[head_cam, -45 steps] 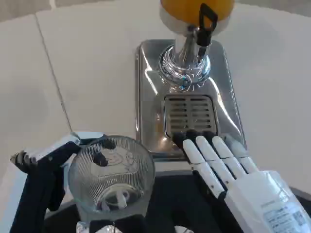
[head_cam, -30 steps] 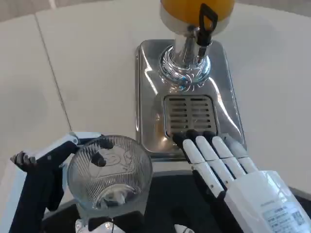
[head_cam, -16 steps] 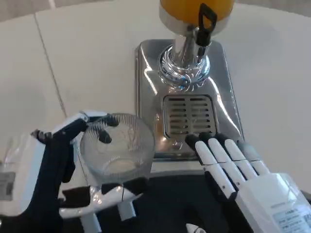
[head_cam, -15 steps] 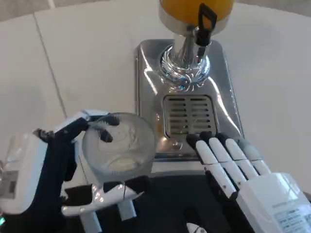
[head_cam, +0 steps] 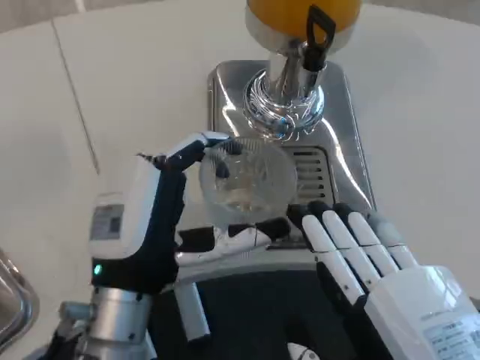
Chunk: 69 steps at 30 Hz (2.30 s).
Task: Grasp the cup under the faucet to collect the drink, then remove the cup.
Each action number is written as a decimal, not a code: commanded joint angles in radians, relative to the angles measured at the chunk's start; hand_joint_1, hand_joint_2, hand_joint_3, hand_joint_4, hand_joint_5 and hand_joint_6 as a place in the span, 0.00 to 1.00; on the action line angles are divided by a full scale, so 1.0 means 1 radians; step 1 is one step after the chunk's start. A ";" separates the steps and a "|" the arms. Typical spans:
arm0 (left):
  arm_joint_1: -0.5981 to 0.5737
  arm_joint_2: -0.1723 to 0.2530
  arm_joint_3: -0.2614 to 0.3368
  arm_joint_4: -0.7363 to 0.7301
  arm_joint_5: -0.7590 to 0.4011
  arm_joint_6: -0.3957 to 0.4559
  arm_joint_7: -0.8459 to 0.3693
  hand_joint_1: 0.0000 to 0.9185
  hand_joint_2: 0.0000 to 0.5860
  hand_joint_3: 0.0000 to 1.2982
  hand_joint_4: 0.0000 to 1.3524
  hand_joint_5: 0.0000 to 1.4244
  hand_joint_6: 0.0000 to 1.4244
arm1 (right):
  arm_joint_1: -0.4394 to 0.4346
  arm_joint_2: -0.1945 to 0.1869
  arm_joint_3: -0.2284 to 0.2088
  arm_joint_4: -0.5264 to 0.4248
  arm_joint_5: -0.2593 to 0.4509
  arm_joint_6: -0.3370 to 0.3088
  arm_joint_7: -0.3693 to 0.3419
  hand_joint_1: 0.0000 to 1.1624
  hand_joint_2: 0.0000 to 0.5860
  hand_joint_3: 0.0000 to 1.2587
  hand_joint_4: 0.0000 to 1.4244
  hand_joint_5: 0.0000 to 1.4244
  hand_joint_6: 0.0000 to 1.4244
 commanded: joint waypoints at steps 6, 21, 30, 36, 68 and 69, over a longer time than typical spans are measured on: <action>-0.190 -0.010 -0.103 0.178 0.012 0.053 0.097 0.69 0.00 0.92 0.84 1.00 1.00 | 0.007 -0.003 -0.007 -0.010 0.007 0.015 0.013 0.11 0.93 0.00 0.00 0.00 0.00; -0.391 -0.038 -0.229 0.436 -0.003 0.093 0.198 0.69 0.00 0.92 0.84 1.00 1.00 | -0.057 0.020 -0.011 -0.055 0.022 0.072 0.108 0.12 0.92 0.00 0.00 0.00 0.00; -0.509 -0.027 -0.256 0.603 -0.004 0.101 0.269 0.69 0.00 0.92 0.84 1.00 1.00 | -0.058 0.039 0.002 -0.048 0.006 0.079 0.108 0.12 0.92 0.00 0.00 0.00 0.00; -0.564 -0.019 -0.270 0.706 -0.015 0.100 0.313 0.69 0.00 0.91 0.84 1.00 1.00 | -0.060 0.044 0.003 -0.041 -0.001 0.082 0.105 0.13 0.92 0.00 0.00 0.00 0.00; -0.611 -0.001 -0.306 0.812 -0.062 0.083 0.392 0.35 0.08 0.21 0.11 0.49 0.65 | -0.086 0.052 -0.008 -0.040 0.016 0.117 0.134 0.13 0.92 0.01 0.00 0.00 0.00; -0.611 0.004 -0.304 0.810 -0.065 0.078 0.387 0.34 0.08 0.20 0.10 0.48 0.63 | -0.086 0.052 -0.008 -0.040 0.016 0.117 0.134 0.13 0.92 0.01 0.00 0.00 0.00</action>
